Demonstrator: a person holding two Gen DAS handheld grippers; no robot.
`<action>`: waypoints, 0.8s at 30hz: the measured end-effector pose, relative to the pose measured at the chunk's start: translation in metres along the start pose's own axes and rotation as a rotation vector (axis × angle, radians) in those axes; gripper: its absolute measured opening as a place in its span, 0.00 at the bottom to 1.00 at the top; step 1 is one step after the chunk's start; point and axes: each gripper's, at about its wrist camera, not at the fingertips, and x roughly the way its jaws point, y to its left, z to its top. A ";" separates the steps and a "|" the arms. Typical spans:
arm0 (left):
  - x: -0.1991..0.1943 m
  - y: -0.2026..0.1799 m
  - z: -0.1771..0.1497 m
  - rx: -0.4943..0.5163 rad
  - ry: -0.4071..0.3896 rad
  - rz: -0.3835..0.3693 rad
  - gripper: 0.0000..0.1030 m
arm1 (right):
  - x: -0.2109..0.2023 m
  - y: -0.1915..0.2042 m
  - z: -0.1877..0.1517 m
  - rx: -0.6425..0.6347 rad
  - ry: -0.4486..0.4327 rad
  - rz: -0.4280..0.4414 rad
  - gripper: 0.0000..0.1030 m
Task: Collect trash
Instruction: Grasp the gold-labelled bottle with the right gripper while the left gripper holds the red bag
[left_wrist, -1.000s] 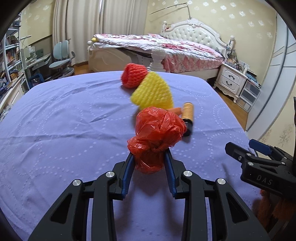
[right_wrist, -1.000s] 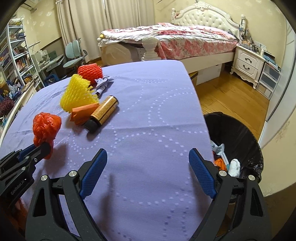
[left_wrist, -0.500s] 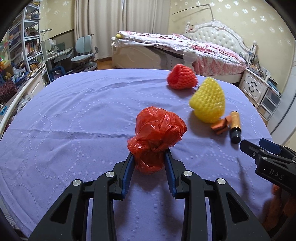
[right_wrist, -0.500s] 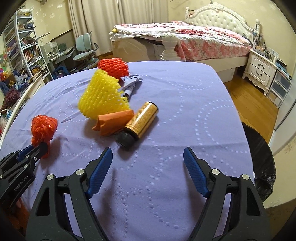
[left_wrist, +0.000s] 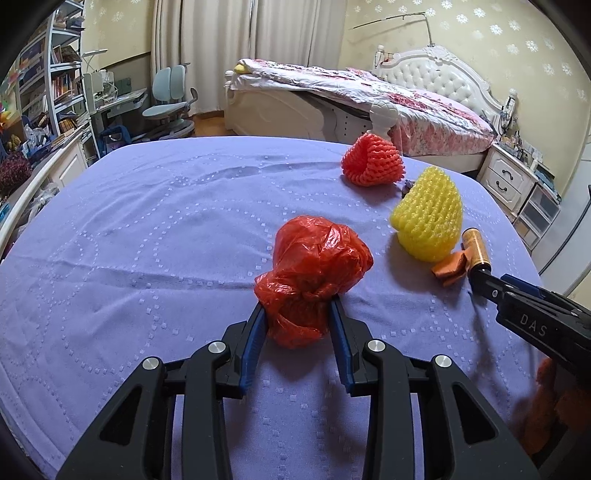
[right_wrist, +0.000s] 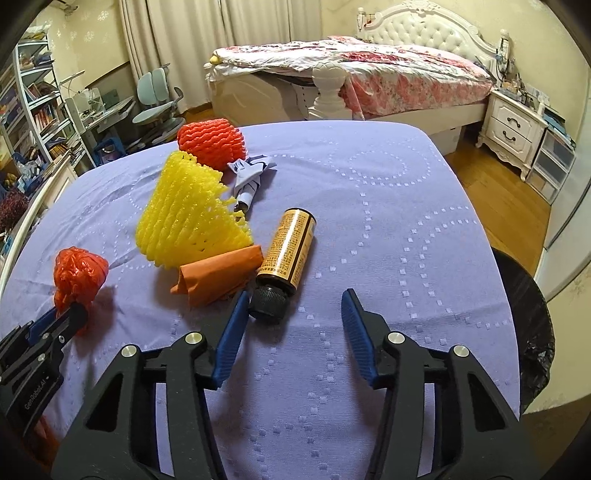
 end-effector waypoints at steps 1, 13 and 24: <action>0.000 0.001 0.001 0.000 0.001 -0.003 0.37 | 0.000 -0.001 0.000 0.000 0.000 -0.003 0.49; 0.007 -0.001 0.007 0.045 0.002 -0.007 0.61 | 0.008 -0.009 0.010 0.016 -0.003 -0.008 0.49; 0.023 0.001 0.016 0.065 0.058 -0.058 0.54 | 0.016 -0.011 0.020 -0.004 -0.005 -0.015 0.39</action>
